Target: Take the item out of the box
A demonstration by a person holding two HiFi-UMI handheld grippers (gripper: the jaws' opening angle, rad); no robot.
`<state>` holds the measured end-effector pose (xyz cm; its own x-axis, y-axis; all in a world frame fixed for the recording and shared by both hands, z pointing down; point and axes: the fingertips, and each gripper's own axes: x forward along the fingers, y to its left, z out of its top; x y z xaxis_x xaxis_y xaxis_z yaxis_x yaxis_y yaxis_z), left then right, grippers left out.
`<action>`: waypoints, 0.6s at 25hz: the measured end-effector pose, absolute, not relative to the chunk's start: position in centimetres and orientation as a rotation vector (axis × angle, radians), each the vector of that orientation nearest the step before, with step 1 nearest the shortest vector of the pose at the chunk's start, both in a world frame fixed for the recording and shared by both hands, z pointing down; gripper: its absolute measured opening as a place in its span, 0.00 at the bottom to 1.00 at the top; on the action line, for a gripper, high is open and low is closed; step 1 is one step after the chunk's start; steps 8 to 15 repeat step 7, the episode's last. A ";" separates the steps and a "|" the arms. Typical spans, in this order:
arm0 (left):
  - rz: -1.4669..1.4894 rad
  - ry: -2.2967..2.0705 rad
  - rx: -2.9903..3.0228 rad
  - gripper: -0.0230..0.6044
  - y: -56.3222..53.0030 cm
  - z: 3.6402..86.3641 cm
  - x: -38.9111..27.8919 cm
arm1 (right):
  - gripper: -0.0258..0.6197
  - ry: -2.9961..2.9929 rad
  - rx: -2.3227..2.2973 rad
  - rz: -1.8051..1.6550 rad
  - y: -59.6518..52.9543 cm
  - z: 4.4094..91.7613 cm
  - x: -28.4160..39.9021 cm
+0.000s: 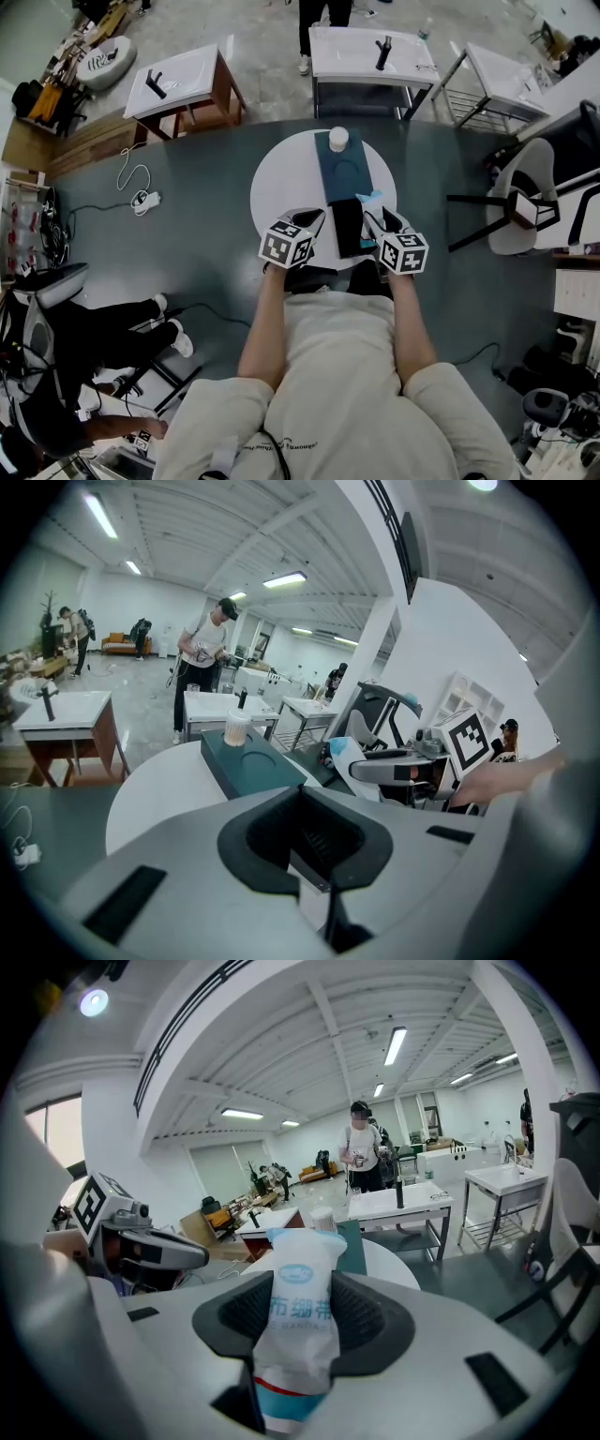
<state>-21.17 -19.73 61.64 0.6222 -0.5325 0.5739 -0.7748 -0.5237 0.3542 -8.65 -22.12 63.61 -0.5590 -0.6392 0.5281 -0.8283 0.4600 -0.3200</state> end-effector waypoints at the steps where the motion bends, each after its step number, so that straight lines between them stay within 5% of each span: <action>1: 0.536 -1.022 2.252 0.07 -19.7 61.6 -21.2 | 0.37 -2.381 1.239 0.792 -22.1 63.6 -8.8; 15: 0.544 -1.014 2.254 0.07 -19.5 61.8 -21.5 | 0.37 -2.383 1.231 0.787 -22.1 63.7 -9.1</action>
